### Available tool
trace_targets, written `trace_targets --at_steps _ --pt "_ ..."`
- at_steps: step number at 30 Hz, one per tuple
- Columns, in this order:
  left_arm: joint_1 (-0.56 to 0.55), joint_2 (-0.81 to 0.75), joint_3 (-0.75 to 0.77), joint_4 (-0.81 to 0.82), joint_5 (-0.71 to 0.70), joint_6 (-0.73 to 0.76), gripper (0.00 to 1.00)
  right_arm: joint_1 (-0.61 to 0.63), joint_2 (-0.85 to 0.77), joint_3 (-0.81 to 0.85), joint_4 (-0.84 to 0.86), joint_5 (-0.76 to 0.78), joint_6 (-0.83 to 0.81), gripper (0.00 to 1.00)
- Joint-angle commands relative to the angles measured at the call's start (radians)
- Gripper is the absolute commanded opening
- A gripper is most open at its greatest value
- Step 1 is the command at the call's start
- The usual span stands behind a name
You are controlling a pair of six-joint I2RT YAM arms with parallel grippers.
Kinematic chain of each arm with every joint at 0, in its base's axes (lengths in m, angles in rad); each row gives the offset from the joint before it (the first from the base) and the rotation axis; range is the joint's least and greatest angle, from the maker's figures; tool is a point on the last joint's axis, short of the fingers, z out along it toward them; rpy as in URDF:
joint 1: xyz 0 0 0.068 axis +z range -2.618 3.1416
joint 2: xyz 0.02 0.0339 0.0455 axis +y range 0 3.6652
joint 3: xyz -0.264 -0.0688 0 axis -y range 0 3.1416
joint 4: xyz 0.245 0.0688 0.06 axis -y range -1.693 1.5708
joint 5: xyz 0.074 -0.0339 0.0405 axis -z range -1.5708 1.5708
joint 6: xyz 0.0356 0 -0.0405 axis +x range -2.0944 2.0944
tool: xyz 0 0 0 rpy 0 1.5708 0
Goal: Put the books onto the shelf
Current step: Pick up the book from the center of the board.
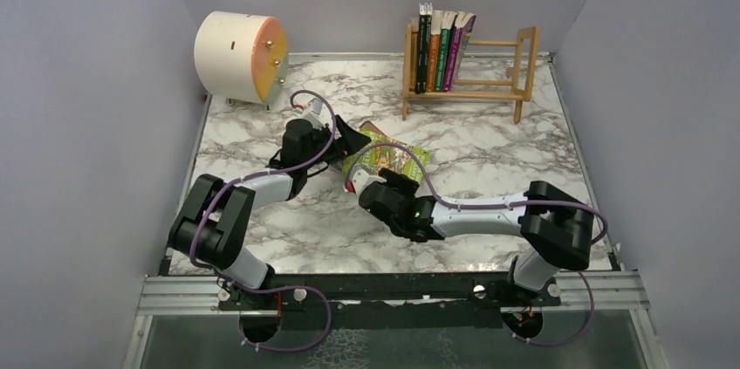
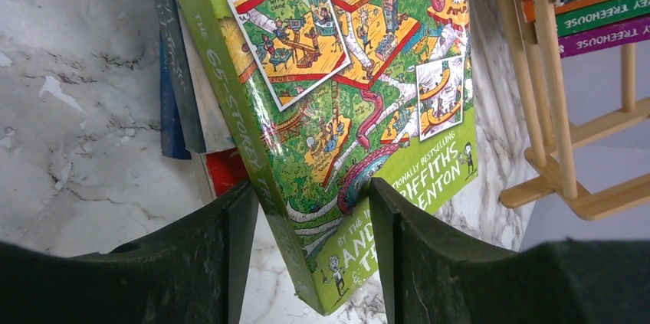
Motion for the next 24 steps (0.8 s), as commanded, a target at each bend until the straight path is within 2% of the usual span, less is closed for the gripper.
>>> trace_targets --at_steps 1,16,24 --pt "-0.009 0.018 0.033 0.045 0.05 -0.008 0.74 0.006 0.028 -0.036 0.115 0.092 -0.056 0.53" --pt "-0.02 0.059 0.044 0.067 0.057 -0.013 0.74 0.006 0.107 -0.098 0.388 0.176 -0.222 0.52" --pt "-0.02 0.06 0.04 0.072 0.057 -0.013 0.74 0.006 0.165 -0.112 0.52 0.234 -0.333 0.41"
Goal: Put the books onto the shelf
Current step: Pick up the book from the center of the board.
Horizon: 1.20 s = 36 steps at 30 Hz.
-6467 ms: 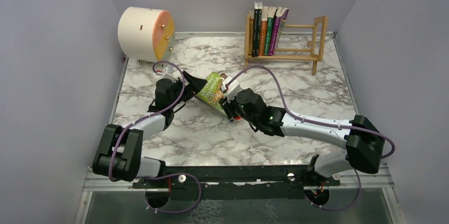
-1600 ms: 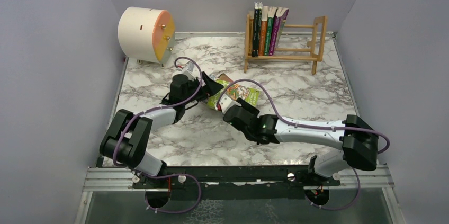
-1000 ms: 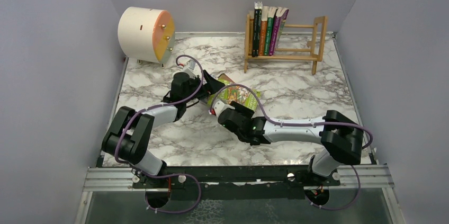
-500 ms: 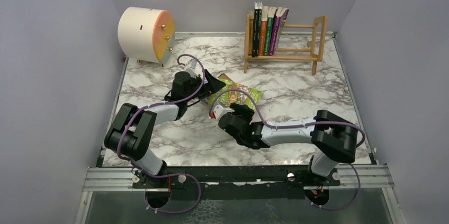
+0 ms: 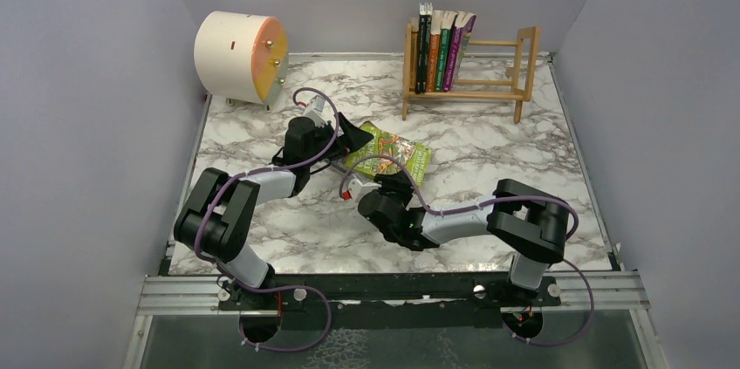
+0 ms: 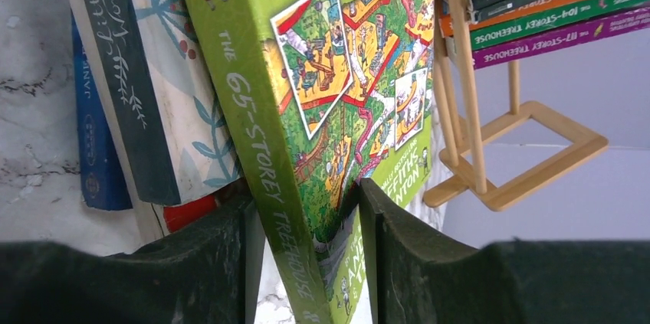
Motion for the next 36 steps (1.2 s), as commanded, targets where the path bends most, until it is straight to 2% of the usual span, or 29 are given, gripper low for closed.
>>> trace_targets --at_steps 1,3,7,10,16,20,24,27,30,36 --pt "-0.015 0.011 0.013 0.023 0.049 -0.01 0.74 -0.001 0.034 -0.016 0.134 0.031 -0.061 0.37" --pt "-0.015 0.01 0.01 0.025 0.046 -0.01 0.74 -0.001 0.033 -0.021 0.152 0.035 -0.076 0.29" --pt "-0.016 0.006 0.006 0.026 0.047 -0.01 0.74 -0.001 0.024 -0.021 0.163 0.061 -0.081 0.06" --pt "-0.014 -0.003 0.006 0.026 0.045 -0.01 0.74 -0.001 -0.005 -0.028 0.141 0.053 -0.049 0.01" --pt "0.03 -0.076 -0.026 0.024 -0.01 -0.033 0.73 -0.001 -0.071 -0.023 -0.001 0.052 0.048 0.01" --pt "0.083 -0.24 -0.067 -0.045 -0.133 -0.02 0.73 -0.001 -0.132 -0.01 -0.131 0.055 0.156 0.01" --pt "0.091 -0.417 -0.096 -0.168 -0.276 0.019 0.74 -0.001 -0.172 0.02 -0.23 0.102 0.236 0.01" --pt "0.093 -0.523 -0.121 -0.225 -0.333 0.026 0.74 -0.005 -0.21 0.069 -0.337 0.106 0.348 0.01" --pt "0.095 -0.565 -0.128 -0.248 -0.341 0.032 0.74 -0.016 -0.278 0.092 -0.355 0.107 0.394 0.01" --pt "0.096 -0.549 -0.124 -0.26 -0.309 0.027 0.74 -0.06 -0.357 0.149 -0.296 0.133 0.386 0.01"
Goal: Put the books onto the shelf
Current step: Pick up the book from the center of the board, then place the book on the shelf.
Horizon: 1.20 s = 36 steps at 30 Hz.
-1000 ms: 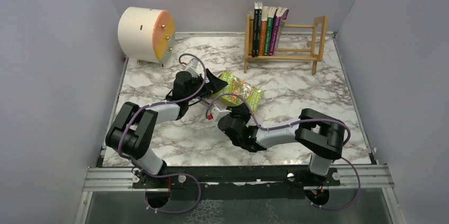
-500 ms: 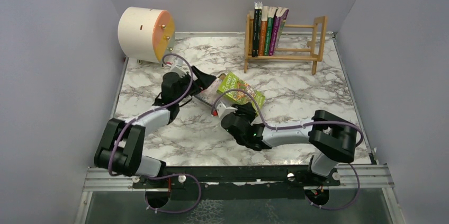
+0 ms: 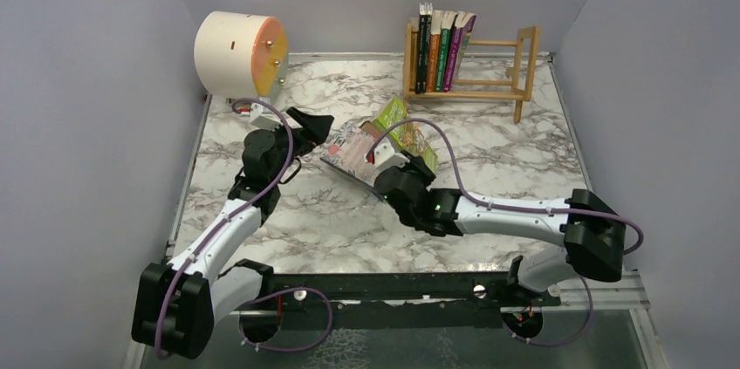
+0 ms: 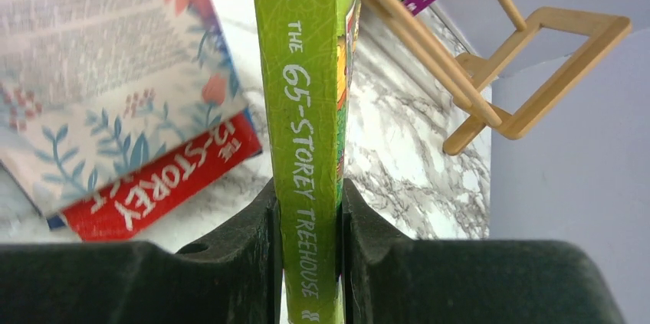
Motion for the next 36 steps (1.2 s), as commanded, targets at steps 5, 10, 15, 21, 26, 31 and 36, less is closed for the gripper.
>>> trace_targets --at_steps 5,10,15,21,26,31,36 --pt "0.004 0.036 -0.003 -0.045 0.02 0.009 0.74 -0.13 -0.127 0.126 0.128 0.064 0.045 0.01" --pt "0.004 0.05 -0.001 -0.04 0.064 0.022 0.74 -0.271 -0.211 0.126 0.283 0.023 0.005 0.01" --pt "0.003 0.061 -0.004 -0.033 0.126 0.055 0.74 -0.379 -0.253 0.095 0.522 -0.027 -0.096 0.01" --pt "0.004 0.083 -0.01 -0.03 0.165 0.07 0.74 -0.535 -0.217 0.148 0.518 -0.196 0.022 0.01" --pt "0.004 0.085 -0.025 -0.016 0.175 0.072 0.74 -0.646 -0.111 0.199 0.552 -0.318 0.062 0.01" --pt "0.004 0.093 -0.039 0.002 0.189 0.066 0.74 -0.761 0.005 0.263 0.575 -0.473 0.13 0.01" --pt "0.004 0.111 -0.044 0.012 0.194 0.069 0.74 -0.829 0.125 0.338 0.575 -0.55 0.15 0.01"
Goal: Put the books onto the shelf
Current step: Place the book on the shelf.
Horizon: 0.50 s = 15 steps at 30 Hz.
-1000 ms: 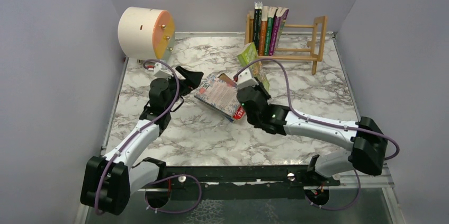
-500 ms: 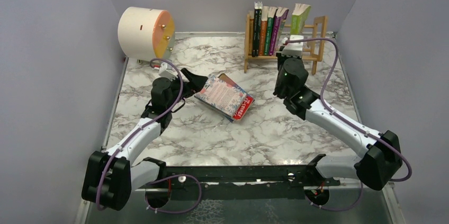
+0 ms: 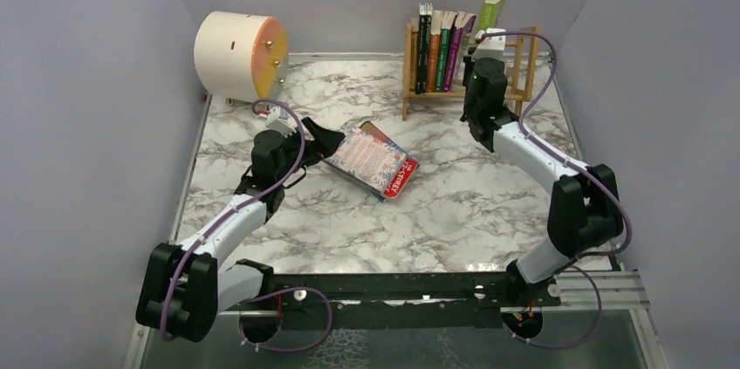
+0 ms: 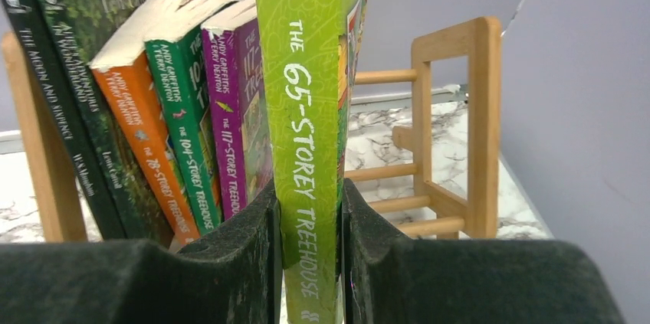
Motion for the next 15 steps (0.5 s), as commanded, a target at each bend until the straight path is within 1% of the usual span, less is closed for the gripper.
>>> trace_targets --at_steps 1,7,11,15 --pt "0.004 0.015 -0.012 0.046 0.031 0.014 0.74 -0.051 0.072 0.096 0.1 -0.121 0.04 0.01" --pt "0.005 0.032 -0.018 0.061 0.029 0.011 0.74 -0.093 0.203 0.156 0.116 -0.206 0.045 0.01" --pt "0.004 0.027 -0.02 0.061 0.026 0.01 0.74 -0.108 0.279 0.176 0.172 -0.243 0.041 0.01" --pt "0.003 0.023 -0.022 0.061 0.017 0.012 0.74 -0.113 0.357 0.194 0.238 -0.288 -0.004 0.01"
